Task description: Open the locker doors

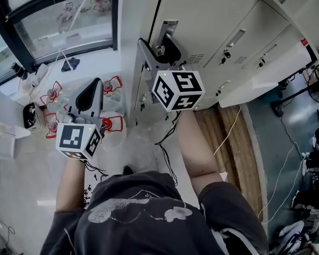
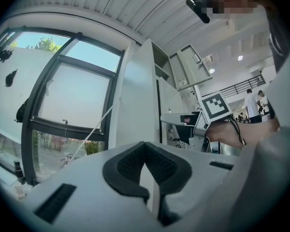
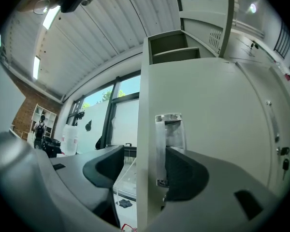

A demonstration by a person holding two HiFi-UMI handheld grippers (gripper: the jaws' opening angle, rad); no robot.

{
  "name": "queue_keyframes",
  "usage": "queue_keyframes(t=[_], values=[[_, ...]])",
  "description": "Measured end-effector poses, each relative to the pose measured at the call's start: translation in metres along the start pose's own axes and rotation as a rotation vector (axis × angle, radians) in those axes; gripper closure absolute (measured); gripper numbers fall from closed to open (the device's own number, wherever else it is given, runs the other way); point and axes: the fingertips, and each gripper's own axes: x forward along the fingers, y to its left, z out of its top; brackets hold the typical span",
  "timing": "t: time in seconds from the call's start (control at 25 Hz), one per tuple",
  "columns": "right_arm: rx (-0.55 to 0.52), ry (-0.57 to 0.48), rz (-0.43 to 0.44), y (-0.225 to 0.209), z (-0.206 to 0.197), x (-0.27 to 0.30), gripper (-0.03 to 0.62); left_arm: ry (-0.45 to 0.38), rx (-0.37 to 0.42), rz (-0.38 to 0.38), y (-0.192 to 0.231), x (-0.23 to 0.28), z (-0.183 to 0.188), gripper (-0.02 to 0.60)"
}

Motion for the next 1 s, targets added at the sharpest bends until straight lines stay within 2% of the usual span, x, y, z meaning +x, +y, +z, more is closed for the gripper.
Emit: queue_keyframes(t=[0.16,0.32,0.56,1.0], values=[[0.023,0.007,-0.052,-0.004,0.002,-0.018,0.370,-0.007,0.006,-0.009,-0.006,-0.002,0.001,0.572],[-0.003,0.020,-0.090,-0.006,0.004,-0.027,0.384,-0.010,0.013,-0.028,-0.012,-0.001,0.004,0.572],[-0.027,0.043,-0.167,-0.013,0.004,-0.037,0.464,-0.012,0.003,-0.037,-0.017,0.001,0.003,0.572],[0.001,0.040,-0.106,-0.014,0.008,-0.060,0.464,-0.002,0.001,-0.054,-0.050,0.020,0.000,0.573]])
